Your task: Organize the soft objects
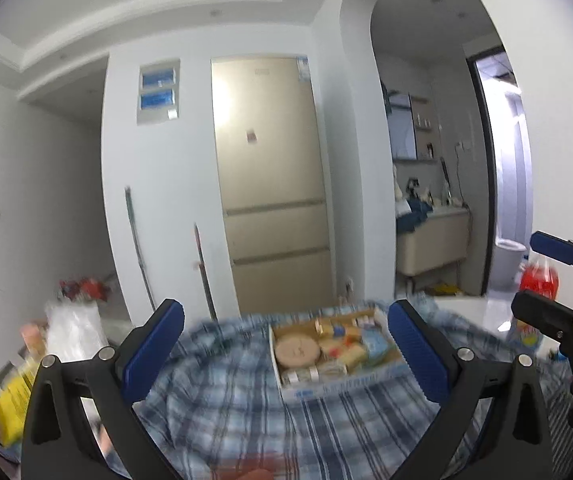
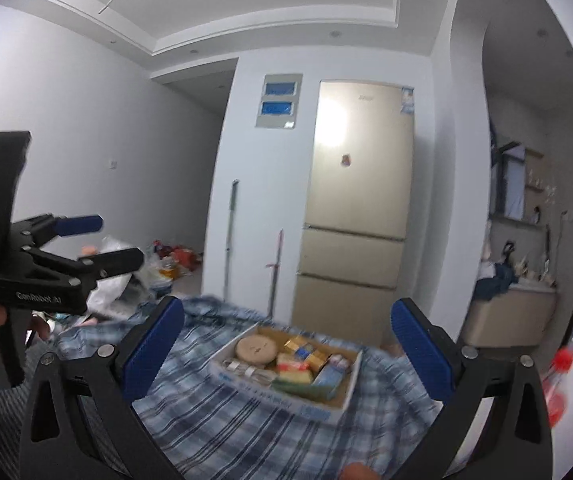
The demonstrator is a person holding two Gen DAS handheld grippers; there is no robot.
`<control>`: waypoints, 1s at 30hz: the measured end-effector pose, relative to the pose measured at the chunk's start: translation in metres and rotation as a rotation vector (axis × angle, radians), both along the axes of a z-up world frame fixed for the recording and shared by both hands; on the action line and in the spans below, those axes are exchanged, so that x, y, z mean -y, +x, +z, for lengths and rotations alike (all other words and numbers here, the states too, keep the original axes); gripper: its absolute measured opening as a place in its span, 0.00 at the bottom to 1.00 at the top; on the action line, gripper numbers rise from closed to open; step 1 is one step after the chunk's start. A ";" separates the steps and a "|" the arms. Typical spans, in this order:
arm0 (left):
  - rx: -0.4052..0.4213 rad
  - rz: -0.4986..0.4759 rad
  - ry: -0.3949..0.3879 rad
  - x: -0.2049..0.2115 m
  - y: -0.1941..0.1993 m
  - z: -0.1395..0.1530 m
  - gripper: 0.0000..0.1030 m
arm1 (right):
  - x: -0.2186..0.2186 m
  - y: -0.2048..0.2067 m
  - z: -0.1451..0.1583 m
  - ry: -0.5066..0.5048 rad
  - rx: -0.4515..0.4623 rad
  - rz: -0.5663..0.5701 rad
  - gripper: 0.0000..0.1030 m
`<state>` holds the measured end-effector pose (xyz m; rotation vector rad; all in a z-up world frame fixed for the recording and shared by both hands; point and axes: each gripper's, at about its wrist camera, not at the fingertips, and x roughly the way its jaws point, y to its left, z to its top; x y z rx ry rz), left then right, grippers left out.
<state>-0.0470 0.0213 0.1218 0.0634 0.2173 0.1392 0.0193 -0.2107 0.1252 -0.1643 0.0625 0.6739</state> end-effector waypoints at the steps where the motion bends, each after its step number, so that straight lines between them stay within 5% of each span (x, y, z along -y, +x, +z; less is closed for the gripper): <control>1: -0.018 0.002 -0.017 -0.002 0.002 -0.009 1.00 | -0.001 0.003 -0.010 -0.014 -0.010 -0.004 1.00; 6: -0.125 -0.036 -0.099 -0.009 0.018 -0.061 1.00 | -0.005 0.016 -0.054 -0.067 -0.090 -0.023 1.00; 13: -0.200 0.008 -0.043 0.000 0.036 -0.110 1.00 | -0.004 0.042 -0.085 -0.069 -0.222 -0.007 1.00; 18: -0.204 -0.008 -0.049 -0.001 0.037 -0.112 1.00 | 0.002 0.058 -0.096 -0.045 -0.320 -0.019 1.00; 30: -0.210 -0.013 -0.025 0.003 0.039 -0.113 1.00 | -0.008 0.055 -0.098 -0.099 -0.313 -0.021 1.00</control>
